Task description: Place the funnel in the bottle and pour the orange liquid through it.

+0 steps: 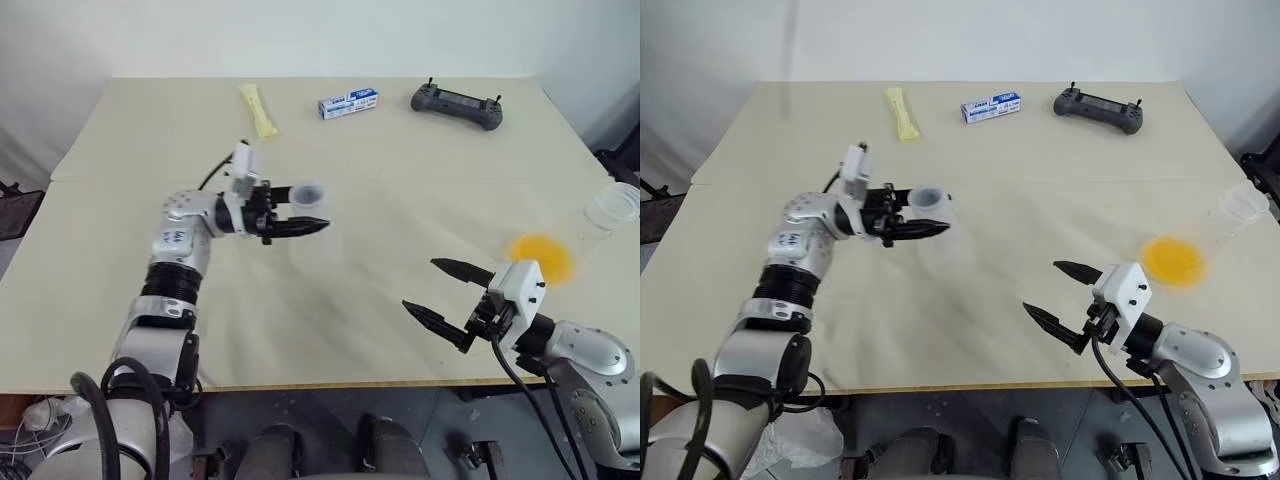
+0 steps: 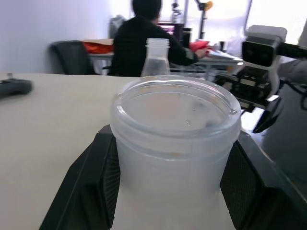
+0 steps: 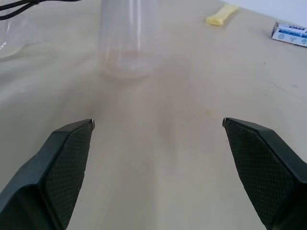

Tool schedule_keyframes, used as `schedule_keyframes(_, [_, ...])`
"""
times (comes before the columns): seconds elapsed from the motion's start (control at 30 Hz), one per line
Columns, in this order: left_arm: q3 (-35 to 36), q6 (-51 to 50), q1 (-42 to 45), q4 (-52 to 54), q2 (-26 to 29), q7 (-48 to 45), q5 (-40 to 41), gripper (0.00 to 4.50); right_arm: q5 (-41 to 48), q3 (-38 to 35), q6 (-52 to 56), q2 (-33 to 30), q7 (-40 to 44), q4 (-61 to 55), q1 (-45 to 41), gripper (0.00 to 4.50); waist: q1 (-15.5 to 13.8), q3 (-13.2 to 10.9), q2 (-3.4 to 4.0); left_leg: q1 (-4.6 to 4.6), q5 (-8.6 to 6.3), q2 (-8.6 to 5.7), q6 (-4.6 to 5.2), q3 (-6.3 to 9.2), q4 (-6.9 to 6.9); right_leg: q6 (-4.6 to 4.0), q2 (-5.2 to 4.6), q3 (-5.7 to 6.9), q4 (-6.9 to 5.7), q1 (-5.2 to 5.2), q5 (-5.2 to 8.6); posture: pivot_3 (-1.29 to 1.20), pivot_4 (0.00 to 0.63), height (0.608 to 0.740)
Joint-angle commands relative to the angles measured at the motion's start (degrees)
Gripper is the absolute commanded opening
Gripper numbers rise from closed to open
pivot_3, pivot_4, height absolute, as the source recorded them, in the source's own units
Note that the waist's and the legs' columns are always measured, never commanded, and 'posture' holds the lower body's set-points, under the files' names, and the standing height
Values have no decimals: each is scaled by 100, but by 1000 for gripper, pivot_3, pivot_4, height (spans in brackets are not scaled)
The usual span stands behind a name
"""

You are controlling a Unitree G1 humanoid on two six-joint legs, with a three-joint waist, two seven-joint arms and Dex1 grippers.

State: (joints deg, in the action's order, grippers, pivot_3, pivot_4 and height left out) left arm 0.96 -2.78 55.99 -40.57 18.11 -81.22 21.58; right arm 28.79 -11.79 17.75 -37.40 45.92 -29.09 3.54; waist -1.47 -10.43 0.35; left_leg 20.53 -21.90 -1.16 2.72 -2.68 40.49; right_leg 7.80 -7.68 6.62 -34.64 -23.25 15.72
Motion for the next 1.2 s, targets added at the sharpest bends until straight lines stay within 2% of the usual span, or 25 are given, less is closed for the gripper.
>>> schedule_keyframes(0.03, [-131, 147, 186, 121, -255, 53, -83, 2422, 49, -190, -88, 28, -114, -234, 103, 4500, -2, 0, 0, 1, 0, 0, 0, 0, 0, 0, 0, 0, 1, 0, 0, 0, 150, 740])
schedule_keyframes(0.27, [-281, 232, 231, -55, -470, 108, -294, 2422, -11, -166, -118, 227, -453, -639, 576, 4500, -3, -1, -1, 4, 0, 0, 0, 0, 3, 0, 0, 1, 1, -1, 0, 0, 150, 740])
schedule_keyframes(0.5, [-398, 348, 111, -113, -560, 70, -454, 2422, -57, -160, -141, 289, -652, -726, 641, 4500, -18, -1, -1, 10, 0, 0, 1, 3, 16, 0, 0, 0, 1, -1, 0, 0, 150, 740])
schedule_keyframes(0.57, [-415, 305, 92, -83, -553, 115, -479, 3125, -66, -152, -152, 283, -666, -713, 631, 4500, -15, -1, -1, 11, -1, 0, 2, 3, 18, 0, -1, 0, 1, 0, 0, 0, 150, 740])
schedule_keyframes(0.73, [-421, 333, 42, -70, -559, 238, -560, 4476, -76, -147, -175, 245, -666, -645, 560, 4500, -11, -1, -1, 12, -1, 1, 3, 3, 19, 0, 1, 0, 1, -1, 0, 0, 150, 740])
schedule_keyframes(1.2, [-344, 255, -8, -133, -438, 553, -632, 4476, -124, -131, -188, 160, -531, -438, 329, 4500, -11, -1, -1, 15, -1, 1, 4, 4, 29, 0, 0, 0, -1, 0, 0, 0, 150, 740])
